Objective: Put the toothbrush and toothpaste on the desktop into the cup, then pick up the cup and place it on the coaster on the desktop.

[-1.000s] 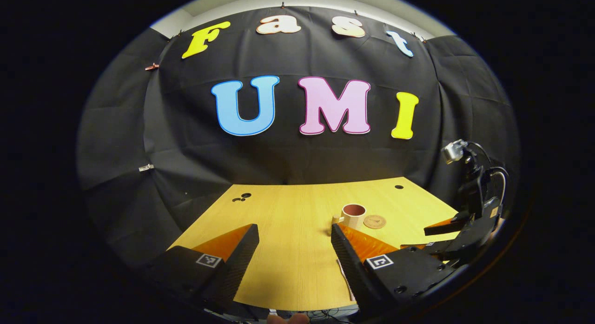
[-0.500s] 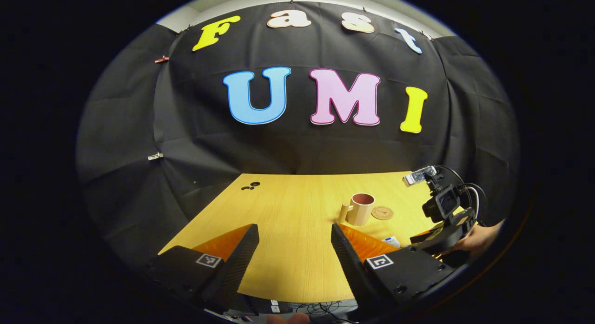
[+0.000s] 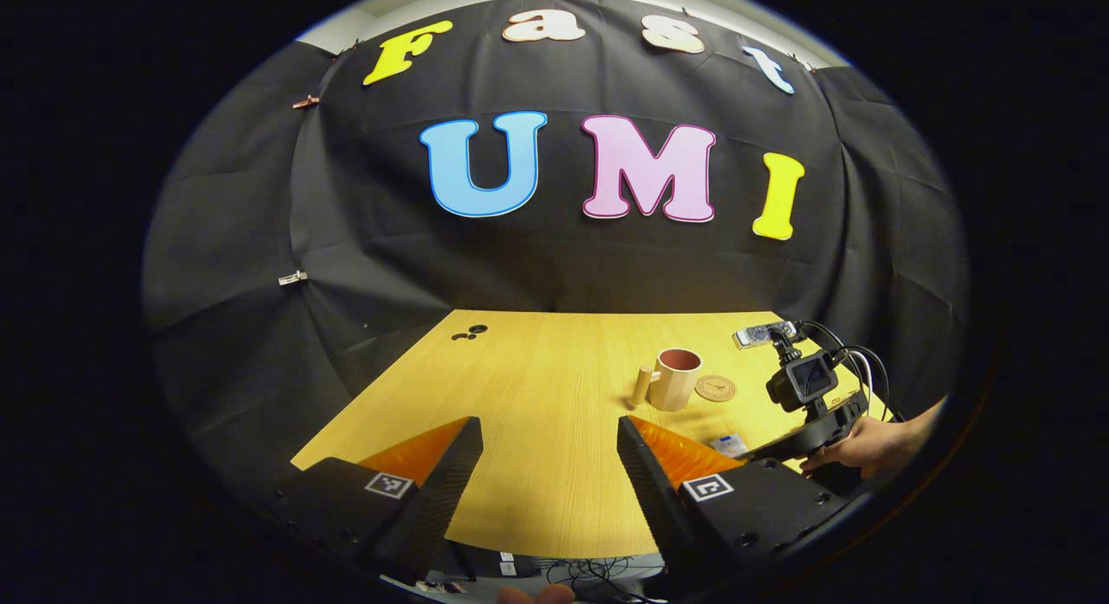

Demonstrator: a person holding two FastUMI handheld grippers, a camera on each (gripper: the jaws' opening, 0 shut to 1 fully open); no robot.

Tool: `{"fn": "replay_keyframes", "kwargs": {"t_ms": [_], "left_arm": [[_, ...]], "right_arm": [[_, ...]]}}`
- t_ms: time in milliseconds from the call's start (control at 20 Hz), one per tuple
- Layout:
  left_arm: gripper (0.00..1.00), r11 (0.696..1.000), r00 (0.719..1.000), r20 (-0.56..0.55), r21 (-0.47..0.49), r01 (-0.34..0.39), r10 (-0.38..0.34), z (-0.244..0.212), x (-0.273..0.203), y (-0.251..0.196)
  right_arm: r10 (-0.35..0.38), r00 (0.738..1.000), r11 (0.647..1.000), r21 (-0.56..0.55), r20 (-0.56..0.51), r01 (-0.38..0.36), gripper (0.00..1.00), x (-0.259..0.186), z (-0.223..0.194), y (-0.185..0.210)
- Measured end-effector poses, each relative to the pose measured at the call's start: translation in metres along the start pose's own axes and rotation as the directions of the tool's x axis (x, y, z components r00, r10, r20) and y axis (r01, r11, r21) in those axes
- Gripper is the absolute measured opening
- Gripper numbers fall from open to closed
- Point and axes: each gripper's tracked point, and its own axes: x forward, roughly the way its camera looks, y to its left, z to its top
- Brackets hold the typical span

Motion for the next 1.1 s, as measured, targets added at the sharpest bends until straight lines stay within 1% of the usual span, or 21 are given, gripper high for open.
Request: {"fn": "replay_keyframes", "kwargs": {"t_ms": [50, 100, 150, 200, 250, 300, 350, 400, 450, 500, 550, 650, 750, 850, 1000, 1100], "left_arm": [[0.97, 1.000, 1.000, -0.002, 0.000, -0.003, 0.003, 0.000, 0.001, -0.001], [0.97, 1.000, 1.000, -0.006, 0.001, -0.007, 0.007, 0.001, 0.003, -0.002], [0.97, 1.000, 1.000, -0.009, 0.002, -0.010, 0.010, 0.000, 0.004, -0.005], [0.97, 1.000, 1.000, -0.013, 0.004, -0.014, 0.014, 0.001, 0.005, -0.007], [0.97, 1.000, 1.000, -0.017, 0.006, -0.017, 0.017, 0.001, 0.006, -0.009], [0.97, 1.000, 1.000, -0.023, 0.009, -0.019, 0.019, 0.000, 0.007, -0.013], [0.97, 1.000, 0.999, -0.032, 0.011, -0.019, 0.019, -0.002, 0.009, -0.017], [0.97, 1.000, 0.999, -0.043, 0.014, -0.019, 0.020, -0.004, 0.012, -0.020], [0.98, 1.000, 0.998, -0.054, 0.014, -0.016, 0.017, -0.006, 0.014, -0.025], [0.98, 1.000, 0.998, -0.065, 0.014, -0.011, 0.012, -0.008, 0.016, -0.030], [0.98, 1.000, 0.997, -0.076, 0.013, -0.007, 0.008, -0.012, 0.018, -0.036], [0.98, 1.000, 0.995, -0.100, 0.011, 0.001, 0.000, -0.019, 0.023, -0.046], [0.97, 1.000, 0.992, -0.127, 0.007, 0.015, -0.014, -0.028, 0.030, -0.059], [0.97, 0.999, 0.987, -0.154, 0.000, 0.035, -0.035, -0.037, 0.038, -0.074], [0.98, 0.998, 0.979, -0.197, 0.001, 0.060, -0.059, -0.050, 0.051, -0.097], [0.97, 0.998, 0.973, -0.220, 0.009, 0.069, -0.065, -0.059, 0.060, -0.107]], "right_arm": [[-0.007, 1.000, 1.000, 0.009, -0.002, 0.007, 0.56, 0.000, 0.002, -0.003], [0.002, 1.000, 1.000, 0.013, -0.007, -0.002, 0.51, 0.000, 0.002, -0.004], [0.004, 1.000, 1.000, 0.004, 0.009, -0.004, 0.43, -0.001, 0.003, -0.006], [0.006, 1.000, 1.000, -0.014, 0.025, -0.006, 0.39, -0.003, 0.005, -0.009], [0.016, 0.999, 1.000, -0.024, 0.031, -0.016, 0.32, 0.001, 0.004, -0.009], [0.024, 0.999, 0.999, -0.036, 0.040, -0.023, 0.31, -0.001, 0.005, -0.009], [0.036, 0.999, 0.998, -0.043, 0.035, -0.034, 0.21, 0.000, 0.005, -0.010], [0.056, 0.998, 0.998, -0.038, 0.037, -0.055, 0.26, -0.002, 0.006, -0.010], [0.074, 0.996, 0.997, -0.021, 0.043, -0.073, 0.24, -0.003, 0.007, -0.010], [0.093, 0.995, 0.996, -0.004, 0.045, -0.093, 0.17, -0.002, 0.006, -0.011], [0.114, 0.992, 0.993, 0.015, 0.053, -0.115, 0.22, -0.006, 0.007, -0.013], [0.168, 0.980, 0.984, 0.046, 0.105, -0.173, 0.21, -0.018, 0.015, -0.015], [0.217, 0.962, 0.974, 0.032, 0.165, -0.225, 0.21, -0.038, 0.026, -0.018], [0.250, 0.943, 0.967, -0.005, 0.220, -0.255, 0.21, -0.059, 0.036, -0.026], [0.292, 0.919, 0.955, -0.027, 0.266, -0.296, 0.22, -0.086, 0.044, -0.037], [0.311, 0.907, 0.948, -0.028, 0.284, -0.316, 0.21, -0.099, 0.046, -0.045]]}}
